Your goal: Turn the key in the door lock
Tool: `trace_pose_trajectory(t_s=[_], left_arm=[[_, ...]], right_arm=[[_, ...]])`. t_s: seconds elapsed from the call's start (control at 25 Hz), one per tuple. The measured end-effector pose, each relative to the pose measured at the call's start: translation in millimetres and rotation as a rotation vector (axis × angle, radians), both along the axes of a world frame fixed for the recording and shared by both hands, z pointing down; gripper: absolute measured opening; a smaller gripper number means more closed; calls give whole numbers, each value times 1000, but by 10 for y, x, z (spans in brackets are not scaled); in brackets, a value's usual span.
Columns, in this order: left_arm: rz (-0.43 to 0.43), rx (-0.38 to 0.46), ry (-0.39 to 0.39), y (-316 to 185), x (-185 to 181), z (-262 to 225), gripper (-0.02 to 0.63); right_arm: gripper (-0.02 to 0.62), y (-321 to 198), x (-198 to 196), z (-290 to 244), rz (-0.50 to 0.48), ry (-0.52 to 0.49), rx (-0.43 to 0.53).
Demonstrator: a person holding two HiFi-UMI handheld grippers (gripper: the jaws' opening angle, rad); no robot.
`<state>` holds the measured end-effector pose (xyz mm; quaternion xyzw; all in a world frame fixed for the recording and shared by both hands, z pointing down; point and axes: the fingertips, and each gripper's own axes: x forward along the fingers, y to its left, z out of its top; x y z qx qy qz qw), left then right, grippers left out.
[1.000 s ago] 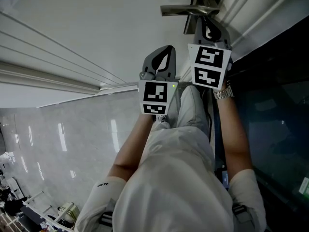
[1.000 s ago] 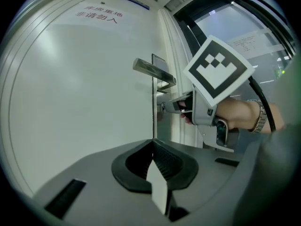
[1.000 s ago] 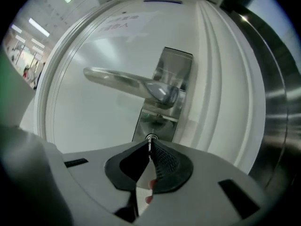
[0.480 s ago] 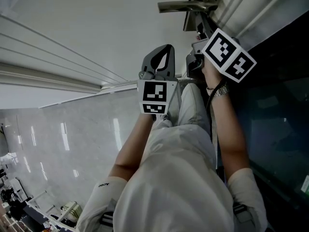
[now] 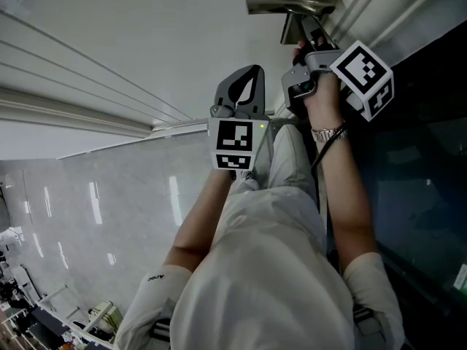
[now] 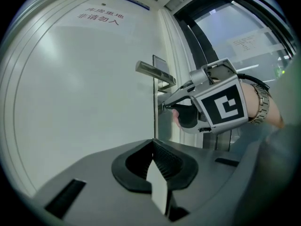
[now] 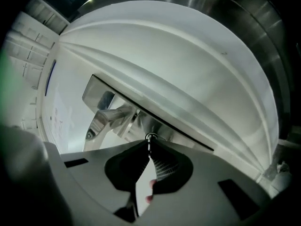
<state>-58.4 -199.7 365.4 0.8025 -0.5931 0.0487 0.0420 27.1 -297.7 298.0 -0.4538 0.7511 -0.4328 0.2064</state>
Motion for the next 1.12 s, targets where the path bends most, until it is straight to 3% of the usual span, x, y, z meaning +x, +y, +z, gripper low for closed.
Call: trace_pose_trajectory(t_s=[0.24,0.52,0.88,1.0,1.12], left_arm=[[-2,3,2,26,-61,2,8],[-2,4,1,48,-109,-7,8],[21,5,-2,60,-2,-6,8],[24,4,-3,56,7,2,8],[25,2,-2,53,5,14,8]], right_arm=[[16,1,-45,16,-28,-111,-42],[84,126,-39,57,-174,54,44],[84,284,33,-82,-151,779,339],[96,298,37,-104,-134,1103,468],[131,317,-15,-124,-120,1488,621]])
